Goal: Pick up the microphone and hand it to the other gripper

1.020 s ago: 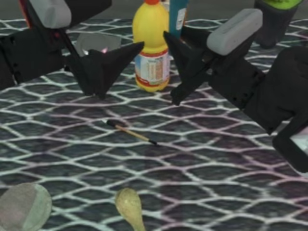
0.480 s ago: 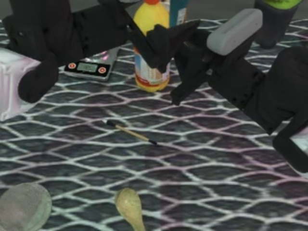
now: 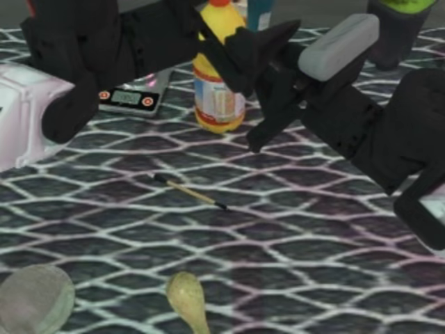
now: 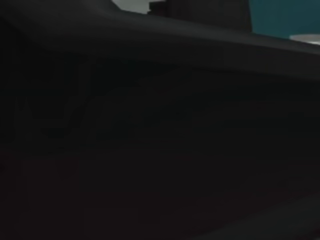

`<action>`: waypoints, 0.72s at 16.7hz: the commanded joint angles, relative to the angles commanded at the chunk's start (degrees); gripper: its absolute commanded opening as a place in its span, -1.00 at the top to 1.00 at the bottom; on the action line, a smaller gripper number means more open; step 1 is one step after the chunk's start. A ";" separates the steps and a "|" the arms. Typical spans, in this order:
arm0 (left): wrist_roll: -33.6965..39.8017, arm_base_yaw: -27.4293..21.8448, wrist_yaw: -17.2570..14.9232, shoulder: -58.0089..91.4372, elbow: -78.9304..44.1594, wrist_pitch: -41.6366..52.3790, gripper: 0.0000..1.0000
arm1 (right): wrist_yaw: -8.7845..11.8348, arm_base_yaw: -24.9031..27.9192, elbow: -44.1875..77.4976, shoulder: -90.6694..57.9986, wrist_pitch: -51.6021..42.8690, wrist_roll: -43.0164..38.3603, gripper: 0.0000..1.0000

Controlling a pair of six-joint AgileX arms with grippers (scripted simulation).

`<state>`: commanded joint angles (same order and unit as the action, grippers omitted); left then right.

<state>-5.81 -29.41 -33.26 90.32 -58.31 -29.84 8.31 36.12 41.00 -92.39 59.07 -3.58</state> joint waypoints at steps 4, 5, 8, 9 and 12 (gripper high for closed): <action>0.00 0.00 0.00 0.00 0.00 0.00 -0.10 | 0.00 0.00 0.00 0.00 0.00 0.00 1.00; 0.00 0.00 0.00 0.00 0.00 0.00 0.06 | 0.00 0.00 0.00 0.00 0.00 0.00 1.00; 0.00 0.00 0.00 0.00 0.00 0.00 0.51 | 0.00 0.00 0.00 0.00 0.00 0.00 1.00; 0.00 0.00 0.00 0.00 0.00 0.00 0.66 | 0.00 0.00 0.00 0.00 0.00 0.00 1.00; 0.00 0.00 0.00 0.00 0.00 0.00 1.00 | 0.00 0.00 0.00 0.00 0.00 0.00 1.00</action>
<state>-5.81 -29.41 -33.26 90.32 -58.31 -29.84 8.31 36.12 41.00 -92.39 59.07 -3.58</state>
